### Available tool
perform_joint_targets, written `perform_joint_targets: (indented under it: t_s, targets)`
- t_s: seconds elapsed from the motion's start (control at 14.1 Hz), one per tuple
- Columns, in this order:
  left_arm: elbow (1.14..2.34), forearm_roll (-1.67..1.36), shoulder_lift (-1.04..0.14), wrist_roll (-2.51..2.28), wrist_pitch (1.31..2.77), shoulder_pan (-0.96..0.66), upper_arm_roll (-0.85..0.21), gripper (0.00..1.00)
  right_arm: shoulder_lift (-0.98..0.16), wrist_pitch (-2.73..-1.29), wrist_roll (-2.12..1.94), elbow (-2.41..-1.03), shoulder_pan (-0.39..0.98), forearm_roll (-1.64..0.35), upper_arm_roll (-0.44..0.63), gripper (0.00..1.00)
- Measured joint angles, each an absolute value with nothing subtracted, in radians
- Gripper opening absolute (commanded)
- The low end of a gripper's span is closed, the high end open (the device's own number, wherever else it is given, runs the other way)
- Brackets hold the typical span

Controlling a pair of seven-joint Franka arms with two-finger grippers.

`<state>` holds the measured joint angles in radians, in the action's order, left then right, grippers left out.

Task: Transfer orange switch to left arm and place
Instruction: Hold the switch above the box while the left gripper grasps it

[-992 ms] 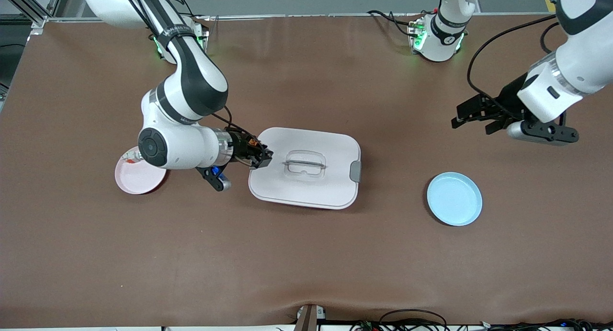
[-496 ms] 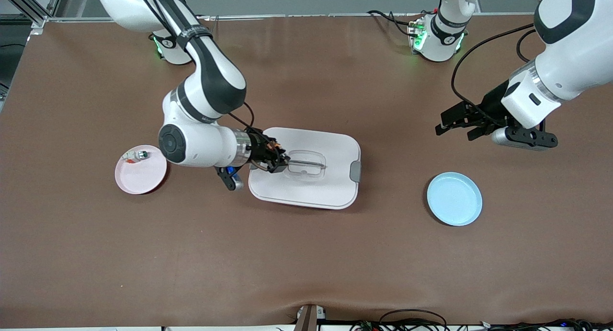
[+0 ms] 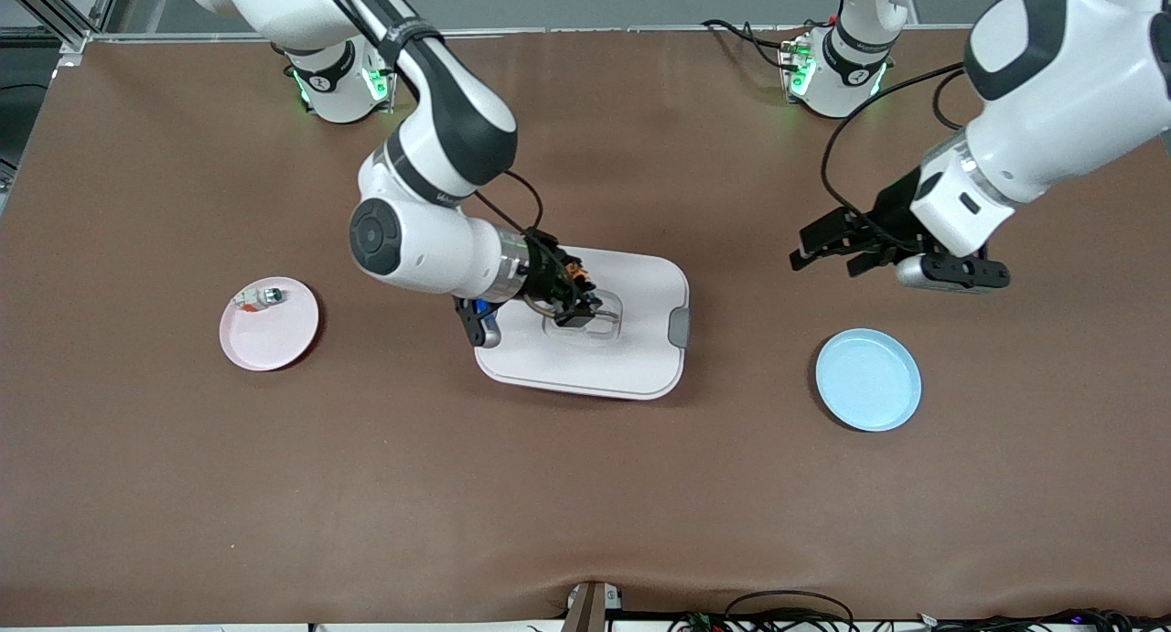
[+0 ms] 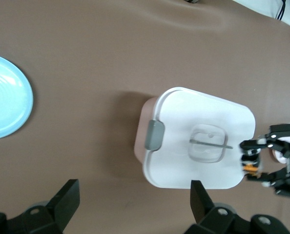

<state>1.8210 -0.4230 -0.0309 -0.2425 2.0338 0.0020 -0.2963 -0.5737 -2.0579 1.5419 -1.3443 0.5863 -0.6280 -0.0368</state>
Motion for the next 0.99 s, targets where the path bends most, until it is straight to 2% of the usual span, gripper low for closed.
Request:
perform_joint_targets:
  t_s: [0.35, 0.78, 0.99]
  targets:
    - [1.893, -0.444, -0.031, -0.34, 2.161, 0.0, -0.384, 0.96, -0.639, -2.165, 1.813, -1.226, 0.672, -0.63, -0.037, 0.0]
    - [1.992, -0.626, -0.034, -0.346, 2.386, -0.001, -0.471, 0.85, -0.669, -2.264, 1.89, -1.194, 0.701, -0.631, -0.036, 0.0]
    - [2.026, -0.677, -0.049, -0.307, 2.428, -0.001, -0.5, 0.78, -0.681, -2.273, 1.91, -1.179, 0.708, -0.631, -0.036, 0.0]
